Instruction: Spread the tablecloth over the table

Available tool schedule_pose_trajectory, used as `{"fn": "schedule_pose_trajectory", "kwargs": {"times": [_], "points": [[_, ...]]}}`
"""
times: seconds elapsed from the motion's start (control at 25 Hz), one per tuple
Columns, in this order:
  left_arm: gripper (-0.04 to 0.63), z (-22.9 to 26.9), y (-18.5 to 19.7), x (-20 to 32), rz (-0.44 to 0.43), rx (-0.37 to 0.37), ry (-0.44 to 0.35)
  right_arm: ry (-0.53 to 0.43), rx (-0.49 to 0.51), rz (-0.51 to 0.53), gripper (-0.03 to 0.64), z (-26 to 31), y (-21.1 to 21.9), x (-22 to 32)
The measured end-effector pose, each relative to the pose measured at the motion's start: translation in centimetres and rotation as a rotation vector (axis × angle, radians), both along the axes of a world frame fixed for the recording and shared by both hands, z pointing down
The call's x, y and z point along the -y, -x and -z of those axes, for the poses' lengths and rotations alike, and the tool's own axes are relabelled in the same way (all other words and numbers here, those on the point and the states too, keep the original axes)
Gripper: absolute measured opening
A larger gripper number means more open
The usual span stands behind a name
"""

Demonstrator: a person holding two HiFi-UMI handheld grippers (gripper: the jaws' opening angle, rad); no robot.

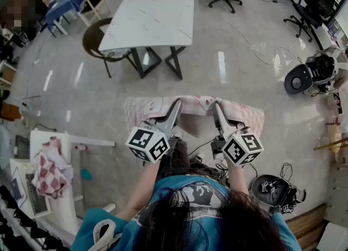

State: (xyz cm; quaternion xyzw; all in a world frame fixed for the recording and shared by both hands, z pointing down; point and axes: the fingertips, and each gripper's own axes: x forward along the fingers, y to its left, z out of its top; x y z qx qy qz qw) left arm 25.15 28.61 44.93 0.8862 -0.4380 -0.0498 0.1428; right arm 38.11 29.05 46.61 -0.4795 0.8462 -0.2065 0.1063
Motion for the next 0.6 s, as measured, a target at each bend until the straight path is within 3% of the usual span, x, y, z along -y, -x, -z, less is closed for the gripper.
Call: {"fn": "schedule_pose_trajectory", "kwargs": {"times": [0.6], "points": [[0.057, -0.38, 0.32, -0.73, 0.021, -0.035, 0.032, 0.003, -0.017, 0.038, 0.069, -0.26, 0.3, -0.12]]}}
